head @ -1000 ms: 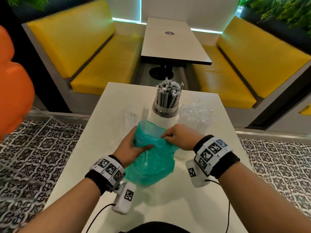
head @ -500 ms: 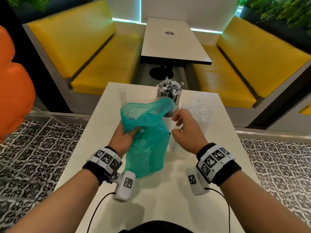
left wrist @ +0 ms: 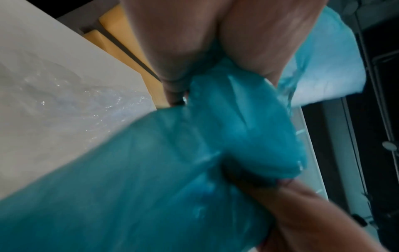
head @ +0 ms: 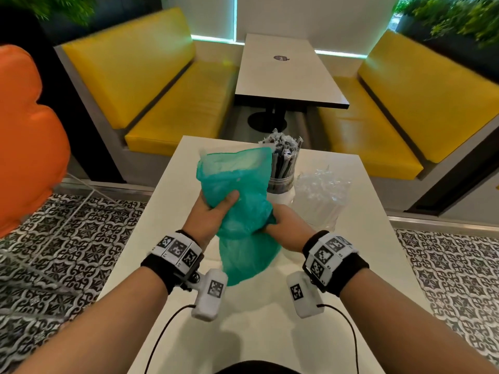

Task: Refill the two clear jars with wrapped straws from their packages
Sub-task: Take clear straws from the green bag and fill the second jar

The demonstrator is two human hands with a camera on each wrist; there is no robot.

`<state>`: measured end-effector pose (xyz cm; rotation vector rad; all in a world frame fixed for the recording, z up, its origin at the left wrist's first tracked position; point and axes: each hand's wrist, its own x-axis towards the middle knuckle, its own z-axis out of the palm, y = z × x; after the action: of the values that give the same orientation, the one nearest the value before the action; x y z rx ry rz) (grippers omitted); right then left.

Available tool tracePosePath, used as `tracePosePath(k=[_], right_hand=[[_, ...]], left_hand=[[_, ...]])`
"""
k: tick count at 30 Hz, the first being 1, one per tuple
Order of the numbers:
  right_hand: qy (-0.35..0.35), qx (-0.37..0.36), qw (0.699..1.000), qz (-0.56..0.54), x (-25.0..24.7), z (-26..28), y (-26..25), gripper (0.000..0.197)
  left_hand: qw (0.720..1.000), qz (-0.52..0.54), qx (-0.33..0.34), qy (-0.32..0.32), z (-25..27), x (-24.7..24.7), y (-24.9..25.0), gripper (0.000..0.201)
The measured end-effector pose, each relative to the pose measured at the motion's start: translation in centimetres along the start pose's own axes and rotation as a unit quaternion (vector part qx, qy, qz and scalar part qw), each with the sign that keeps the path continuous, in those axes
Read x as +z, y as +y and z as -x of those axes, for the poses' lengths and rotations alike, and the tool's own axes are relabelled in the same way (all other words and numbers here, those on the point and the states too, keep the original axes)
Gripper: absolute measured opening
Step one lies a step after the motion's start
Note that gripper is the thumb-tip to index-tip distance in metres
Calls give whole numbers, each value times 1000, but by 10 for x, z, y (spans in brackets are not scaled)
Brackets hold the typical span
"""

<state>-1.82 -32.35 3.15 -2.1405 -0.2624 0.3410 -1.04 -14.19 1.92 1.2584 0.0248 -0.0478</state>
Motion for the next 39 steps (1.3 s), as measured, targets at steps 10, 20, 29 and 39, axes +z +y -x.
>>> tracePosePath(k=[10,20,29,39], right_hand=[[50,-72,992,-89,0,-7,-13,30],[128,-15,992,3,-26,1,-7,86],[58,-36,995,75,-28,-14,-63,52],[9,-40,999,31,-4,-17,-57,28]], left_hand=[[993,-82,-34,-76,8,4,-18,30],[985,-171,-15,-3,0,-26,-22,40],[975,-215,34,-53,10,-20,-25,45],[957,-259,29,-128,22,-23,-27,61]])
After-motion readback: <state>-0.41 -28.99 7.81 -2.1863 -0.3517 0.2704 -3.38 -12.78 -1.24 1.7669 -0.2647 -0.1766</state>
